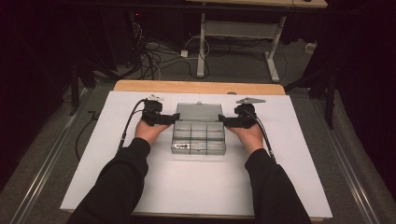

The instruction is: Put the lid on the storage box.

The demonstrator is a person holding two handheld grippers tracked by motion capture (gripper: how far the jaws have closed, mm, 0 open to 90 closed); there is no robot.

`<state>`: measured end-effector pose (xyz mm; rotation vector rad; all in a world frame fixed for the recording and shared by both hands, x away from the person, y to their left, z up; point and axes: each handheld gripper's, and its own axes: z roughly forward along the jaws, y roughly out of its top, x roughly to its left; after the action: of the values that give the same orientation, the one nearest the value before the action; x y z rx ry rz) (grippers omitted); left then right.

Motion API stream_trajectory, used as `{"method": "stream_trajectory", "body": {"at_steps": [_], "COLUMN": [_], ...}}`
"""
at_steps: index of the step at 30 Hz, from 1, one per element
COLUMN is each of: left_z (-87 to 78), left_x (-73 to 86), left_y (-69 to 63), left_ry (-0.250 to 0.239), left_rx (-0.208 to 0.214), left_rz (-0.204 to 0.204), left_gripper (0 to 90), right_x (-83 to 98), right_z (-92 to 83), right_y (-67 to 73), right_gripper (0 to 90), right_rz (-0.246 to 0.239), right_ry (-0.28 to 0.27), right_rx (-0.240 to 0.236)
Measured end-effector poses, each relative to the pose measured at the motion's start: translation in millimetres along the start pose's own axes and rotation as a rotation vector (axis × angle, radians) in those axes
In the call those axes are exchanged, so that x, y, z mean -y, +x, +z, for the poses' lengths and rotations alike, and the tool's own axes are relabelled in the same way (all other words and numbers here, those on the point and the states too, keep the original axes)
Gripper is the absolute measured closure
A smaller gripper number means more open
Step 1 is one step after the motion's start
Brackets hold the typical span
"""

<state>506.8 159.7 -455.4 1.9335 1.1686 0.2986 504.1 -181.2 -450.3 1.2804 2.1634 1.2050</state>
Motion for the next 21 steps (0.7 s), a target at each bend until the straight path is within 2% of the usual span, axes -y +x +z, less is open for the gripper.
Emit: {"method": "stream_trajectory", "body": {"at_steps": [3, 8, 11, 12, 16, 21], "left_z": [7.2, 17.5, 20.8, 21.5, 25.3, 30.6], "left_x": [-2.1, -1.3, -0.4, -0.4, -1.0, 0.6], "left_y": [-3.7, -4.2, -4.8, -5.3, -5.3, -6.5], "left_ry": [0.014, 0.036, 0.031, 0.029, 0.034, 0.029], "left_rx": [-0.027, -0.005, 0.032, 0.032, 0.047, 0.109], "left_rz": [0.011, -0.039, -0.059, -0.06, -0.083, -0.134], "left_gripper": [11.7, 11.7, 14.4, 14.6, 14.8, 16.4], "right_x": [-1.9, -3.3, -4.9, -5.5, -6.2, -1.2], "right_z": [8.3, 21.8, 26.3, 27.2, 29.4, 37.4], "right_y": [-1.6, -2.1, -0.8, -0.5, -1.3, -6.0], "right_gripper": [17.9, 18.2, 18.1, 18.1, 18.7, 18.0], "right_rz": [0.02, 0.059, 0.052, 0.055, 0.077, 0.13], "right_ry": [0.013, 0.044, 0.05, 0.049, 0.049, 0.087], "right_rx": [-0.014, -0.025, -0.026, -0.028, -0.042, -0.073]}}
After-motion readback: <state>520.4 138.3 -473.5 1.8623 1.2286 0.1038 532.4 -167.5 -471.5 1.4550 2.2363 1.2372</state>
